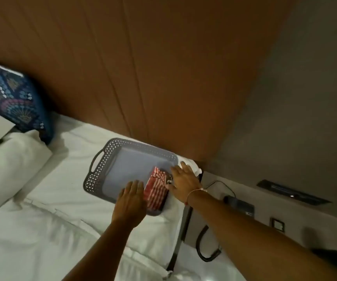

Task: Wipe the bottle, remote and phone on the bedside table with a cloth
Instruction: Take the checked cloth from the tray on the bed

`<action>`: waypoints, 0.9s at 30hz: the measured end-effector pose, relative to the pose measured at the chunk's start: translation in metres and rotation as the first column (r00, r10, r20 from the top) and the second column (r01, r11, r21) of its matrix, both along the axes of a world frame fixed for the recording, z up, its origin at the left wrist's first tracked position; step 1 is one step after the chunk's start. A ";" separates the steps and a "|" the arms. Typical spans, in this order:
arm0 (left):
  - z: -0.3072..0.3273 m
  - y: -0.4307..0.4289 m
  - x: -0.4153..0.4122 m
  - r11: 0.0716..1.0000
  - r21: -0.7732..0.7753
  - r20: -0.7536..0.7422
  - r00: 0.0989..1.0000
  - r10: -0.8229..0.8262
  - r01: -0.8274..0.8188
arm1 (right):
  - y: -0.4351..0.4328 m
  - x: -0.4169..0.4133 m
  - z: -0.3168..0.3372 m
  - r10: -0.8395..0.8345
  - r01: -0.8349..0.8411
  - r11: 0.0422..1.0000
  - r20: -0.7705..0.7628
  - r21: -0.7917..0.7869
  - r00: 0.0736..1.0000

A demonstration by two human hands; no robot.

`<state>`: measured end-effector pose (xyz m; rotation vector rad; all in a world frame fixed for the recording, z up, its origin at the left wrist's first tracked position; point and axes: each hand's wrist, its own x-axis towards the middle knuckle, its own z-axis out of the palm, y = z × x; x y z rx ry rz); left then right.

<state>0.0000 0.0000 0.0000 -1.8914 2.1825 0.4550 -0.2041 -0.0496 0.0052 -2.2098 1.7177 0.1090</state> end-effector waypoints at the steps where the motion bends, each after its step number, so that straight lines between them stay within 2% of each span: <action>1: -0.012 -0.006 0.001 1.000 0.016 0.005 1.000 0.021 -0.021 | -0.008 0.008 -0.012 0.033 -0.034 0.999 -0.039 -0.014 0.999; 6: -0.061 -0.029 0.002 0.991 0.096 0.045 0.995 0.090 -0.094 | -0.037 0.031 -0.054 0.145 -0.157 0.986 -0.181 -0.050 0.973; 9: -0.077 -0.035 0.000 0.988 0.091 0.041 0.992 0.118 -0.121 | -0.046 0.041 -0.067 0.110 -0.107 0.994 -0.223 0.025 0.969; 15: -0.093 -0.040 0.003 0.977 0.069 -0.036 0.979 0.202 -0.199 | -0.055 0.060 -0.078 0.054 -0.059 0.998 -0.298 -0.009 0.953; 19: -0.083 -0.037 0.006 0.971 0.045 -0.089 0.967 0.240 -0.236 | -0.049 0.053 -0.069 -0.003 -0.012 0.997 -0.217 -0.070 0.976; 23: -0.048 -0.039 0.000 0.940 0.069 -0.249 0.907 0.340 -0.333 | -0.039 0.034 -0.036 -0.092 0.079 0.987 -0.094 -0.142 0.991; 25: -0.023 -0.041 -0.007 0.936 0.102 -0.320 0.880 0.351 -0.336 | -0.036 0.019 -0.016 -0.153 0.153 0.986 0.011 -0.061 0.988; 27: 0.004 -0.041 -0.019 0.948 0.122 -0.353 0.880 0.317 -0.292 | -0.029 -0.002 0.008 -0.269 0.263 0.963 0.187 0.056 0.945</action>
